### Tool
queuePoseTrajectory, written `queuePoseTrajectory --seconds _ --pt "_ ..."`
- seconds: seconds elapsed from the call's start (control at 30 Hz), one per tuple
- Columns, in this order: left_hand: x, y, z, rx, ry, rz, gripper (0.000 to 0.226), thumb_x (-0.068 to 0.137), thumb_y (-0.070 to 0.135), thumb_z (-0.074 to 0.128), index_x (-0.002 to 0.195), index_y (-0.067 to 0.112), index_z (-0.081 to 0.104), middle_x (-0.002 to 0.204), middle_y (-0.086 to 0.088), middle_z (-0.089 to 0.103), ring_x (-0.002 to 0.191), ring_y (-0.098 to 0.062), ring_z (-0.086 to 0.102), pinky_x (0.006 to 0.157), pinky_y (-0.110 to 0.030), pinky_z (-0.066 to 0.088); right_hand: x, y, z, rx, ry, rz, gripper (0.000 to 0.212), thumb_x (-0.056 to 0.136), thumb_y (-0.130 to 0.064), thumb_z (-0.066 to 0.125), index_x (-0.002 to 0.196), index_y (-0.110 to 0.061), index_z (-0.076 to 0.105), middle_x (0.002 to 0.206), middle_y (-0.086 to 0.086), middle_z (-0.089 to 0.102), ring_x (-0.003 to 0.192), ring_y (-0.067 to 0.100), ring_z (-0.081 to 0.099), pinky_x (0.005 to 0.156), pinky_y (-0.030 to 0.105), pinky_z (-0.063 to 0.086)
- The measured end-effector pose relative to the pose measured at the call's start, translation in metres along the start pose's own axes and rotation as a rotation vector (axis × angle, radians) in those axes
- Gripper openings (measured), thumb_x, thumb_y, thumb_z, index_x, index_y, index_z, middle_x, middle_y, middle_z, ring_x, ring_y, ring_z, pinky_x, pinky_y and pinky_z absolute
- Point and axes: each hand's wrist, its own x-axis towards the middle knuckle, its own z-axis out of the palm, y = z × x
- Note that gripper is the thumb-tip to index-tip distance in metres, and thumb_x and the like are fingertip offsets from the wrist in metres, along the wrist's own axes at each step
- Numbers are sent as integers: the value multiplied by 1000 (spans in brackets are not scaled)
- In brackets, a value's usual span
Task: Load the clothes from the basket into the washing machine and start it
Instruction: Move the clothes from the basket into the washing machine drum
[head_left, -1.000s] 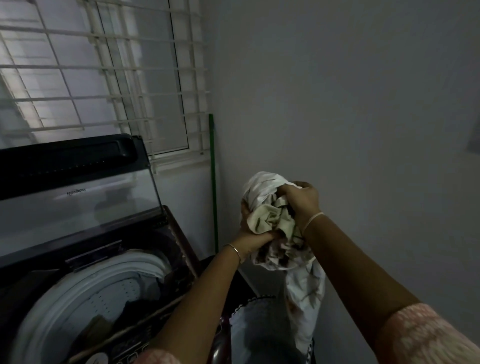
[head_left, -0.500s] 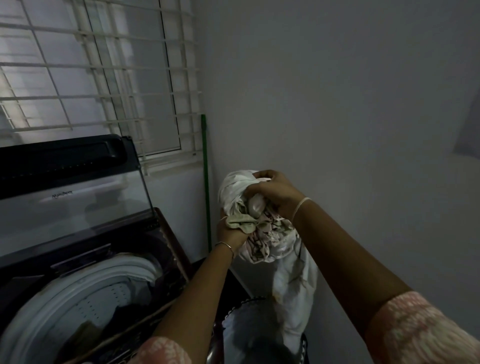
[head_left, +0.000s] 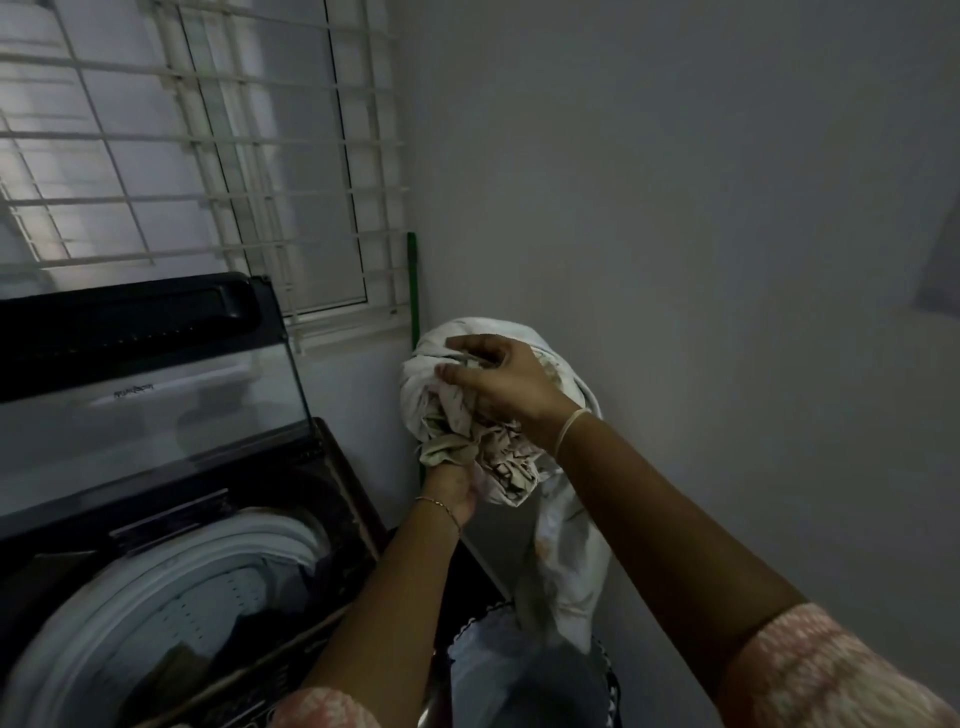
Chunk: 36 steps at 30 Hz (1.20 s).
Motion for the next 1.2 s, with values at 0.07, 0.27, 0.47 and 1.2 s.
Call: queuePoseTrajectory --seconds 0.07,0.27,0.47,1.2 --pt "-2 3 2 -52 -10 42 27 97 1 40 80 16 55 69 -3 59 73 -22 48 66 -32 40 4 -1 2 126 61 0 30 89 -15 65 118 -7 66 113 8 68 99 13 64 82 17 53" --pt "-4 13 12 -75 -71 129 9 83 12 56 88 18 58 80 1 63 79 -20 55 66 -30 46 11 8 -4 90 457 -148 22 86 -1 52 84 -17 67 82 0 67 76 13 63 74 27 54" --pt "-6 22 19 -151 -81 163 23 102 23 38 113 16 57 107 -1 64 104 -25 56 78 -36 52 1 25 -23 -102 826 -8 26 87 -29 49 108 -26 63 120 1 61 115 21 52 104 41 39" --pt "-9 14 38 -206 -373 -114 41 100 25 34 105 8 71 109 -11 69 97 -24 67 72 -30 60 -10 91 -49 1125 284 267 61 90 -57 37 123 -14 63 122 13 66 114 30 61 104 44 43"
